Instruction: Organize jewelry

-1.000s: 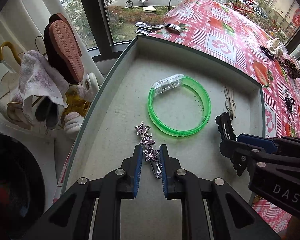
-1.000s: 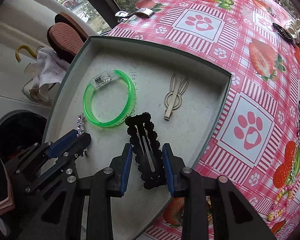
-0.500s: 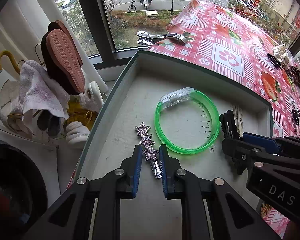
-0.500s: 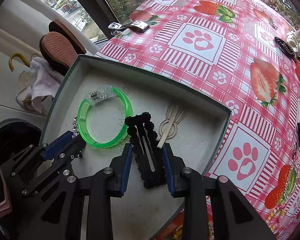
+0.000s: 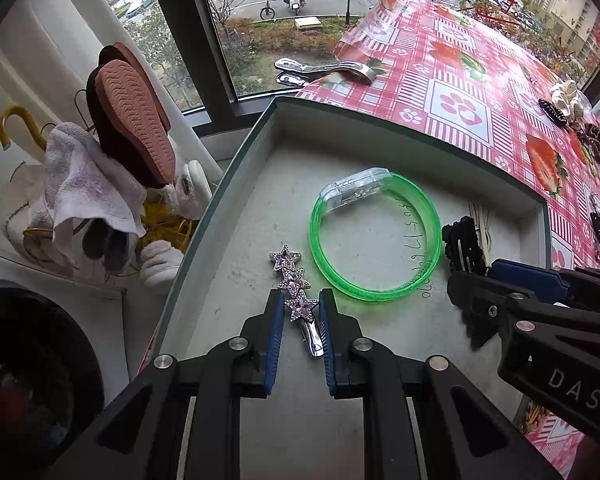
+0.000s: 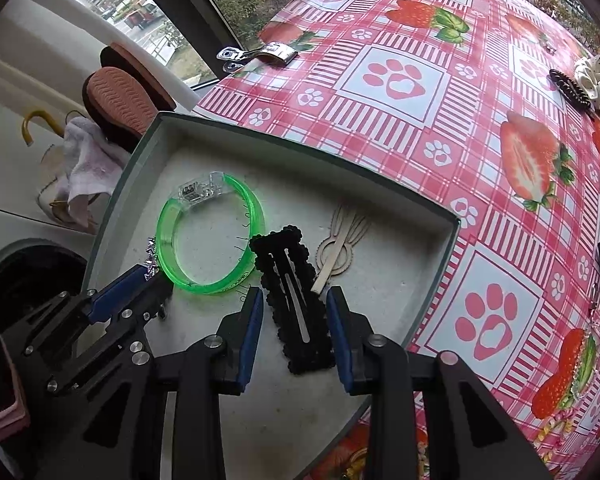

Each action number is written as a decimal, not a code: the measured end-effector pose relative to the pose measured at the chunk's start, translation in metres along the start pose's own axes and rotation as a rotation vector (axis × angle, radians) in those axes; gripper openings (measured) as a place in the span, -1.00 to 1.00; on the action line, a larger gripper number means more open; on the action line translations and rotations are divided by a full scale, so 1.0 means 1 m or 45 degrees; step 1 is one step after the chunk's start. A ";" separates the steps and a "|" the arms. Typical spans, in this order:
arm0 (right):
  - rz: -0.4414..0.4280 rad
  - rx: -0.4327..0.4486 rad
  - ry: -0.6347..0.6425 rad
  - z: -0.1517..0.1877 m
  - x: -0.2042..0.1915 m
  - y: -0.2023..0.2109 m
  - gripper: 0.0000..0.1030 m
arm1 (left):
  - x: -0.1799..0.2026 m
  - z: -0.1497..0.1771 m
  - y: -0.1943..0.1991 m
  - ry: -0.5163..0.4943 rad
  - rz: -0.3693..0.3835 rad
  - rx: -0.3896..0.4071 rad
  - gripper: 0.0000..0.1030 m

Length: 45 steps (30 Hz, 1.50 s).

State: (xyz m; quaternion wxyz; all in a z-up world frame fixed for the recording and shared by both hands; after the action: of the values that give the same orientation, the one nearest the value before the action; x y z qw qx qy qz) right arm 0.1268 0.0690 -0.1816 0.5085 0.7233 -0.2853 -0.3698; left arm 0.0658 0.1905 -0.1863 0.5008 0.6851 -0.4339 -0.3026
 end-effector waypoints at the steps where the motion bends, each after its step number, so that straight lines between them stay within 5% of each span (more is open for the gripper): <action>1: -0.004 -0.001 -0.004 0.001 0.001 0.001 0.02 | 0.000 0.000 0.000 0.001 -0.005 -0.001 -0.53; 17: -0.117 0.182 -0.045 0.011 0.018 0.069 0.25 | 0.002 0.008 0.024 0.000 -0.032 0.021 -0.52; 23: -0.082 0.232 -0.081 0.035 0.037 0.102 0.27 | 0.009 0.013 0.029 -0.011 -0.023 0.012 -0.52; 24: -0.071 0.229 -0.092 0.041 0.040 0.104 0.27 | 0.011 0.015 0.029 -0.014 -0.026 0.010 -0.38; 25: -0.060 0.224 -0.105 0.047 0.043 0.105 0.27 | 0.012 0.016 0.030 -0.015 -0.025 0.007 0.47; 26: -0.047 0.215 -0.117 0.054 0.047 0.106 0.27 | 0.013 0.017 0.032 -0.006 -0.031 0.014 0.90; 27: -0.031 0.205 -0.127 0.063 0.050 0.106 0.27 | 0.013 0.018 0.037 0.009 -0.043 0.061 1.00; 37: 0.054 0.043 -0.183 0.133 0.067 0.079 0.27 | 0.027 0.029 0.043 -0.064 -0.053 0.047 1.00; 45: 0.052 -0.002 -0.187 0.144 0.068 0.060 0.21 | 0.035 0.043 0.050 -0.105 -0.055 0.031 1.00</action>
State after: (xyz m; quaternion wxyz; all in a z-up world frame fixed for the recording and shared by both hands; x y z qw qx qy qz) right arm 0.0443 -0.0796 -0.1721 0.4942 0.6880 -0.3363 -0.4116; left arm 0.0304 0.1346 -0.1519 0.4673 0.6873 -0.4430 -0.3361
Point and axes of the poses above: each gripper's, at about its wrist camera, not at the fingertips, and y roughly against the way its jaws point, x to its right, z to its underside, the point moved 2 cm from there along -y, roughly the way its jaws point, and after that the axes turned 12 degrees about y, right-handed, at the moved point
